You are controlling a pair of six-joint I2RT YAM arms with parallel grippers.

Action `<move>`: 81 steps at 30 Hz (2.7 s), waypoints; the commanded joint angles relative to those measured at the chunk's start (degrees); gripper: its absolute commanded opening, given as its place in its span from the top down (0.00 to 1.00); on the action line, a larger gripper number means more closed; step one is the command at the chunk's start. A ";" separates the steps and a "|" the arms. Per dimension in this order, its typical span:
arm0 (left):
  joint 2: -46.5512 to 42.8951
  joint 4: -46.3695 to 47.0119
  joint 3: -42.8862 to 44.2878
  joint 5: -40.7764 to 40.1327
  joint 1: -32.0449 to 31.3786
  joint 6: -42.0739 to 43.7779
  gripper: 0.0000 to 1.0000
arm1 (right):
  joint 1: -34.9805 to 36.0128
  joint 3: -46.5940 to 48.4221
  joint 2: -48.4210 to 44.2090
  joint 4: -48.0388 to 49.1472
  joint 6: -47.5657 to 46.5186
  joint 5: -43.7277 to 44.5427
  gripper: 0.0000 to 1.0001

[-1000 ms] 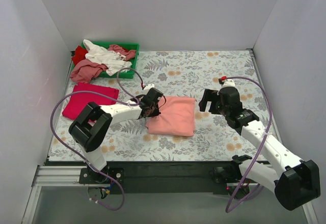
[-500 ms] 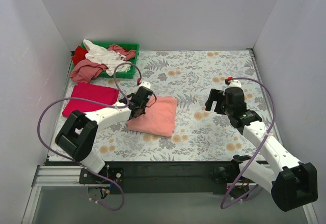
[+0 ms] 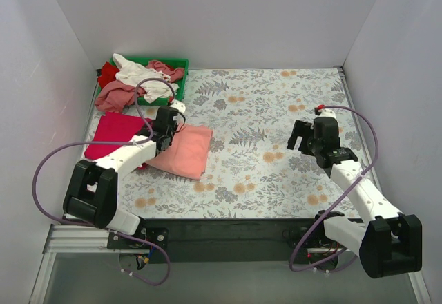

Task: Fold and stack the t-shirts
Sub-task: Neatly place the folded tshirt to the corner

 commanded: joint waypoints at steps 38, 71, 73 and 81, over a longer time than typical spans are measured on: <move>-10.73 -16.72 18.46 -0.25 11.29 17.73 1.00 | -9.44 -2.51 2.48 3.52 -0.34 -1.53 0.02; -2.22 3.21 12.23 -2.88 27.64 15.18 1.00 | -9.53 -2.87 1.86 3.61 -0.52 -0.21 0.02; -0.37 4.36 11.97 -3.07 28.87 15.01 1.00 | -9.53 -2.95 2.04 3.70 -0.60 -0.21 0.02; 10.96 9.81 13.37 -8.85 30.63 8.60 1.00 | -9.70 -2.95 1.95 3.70 -0.78 -0.56 0.02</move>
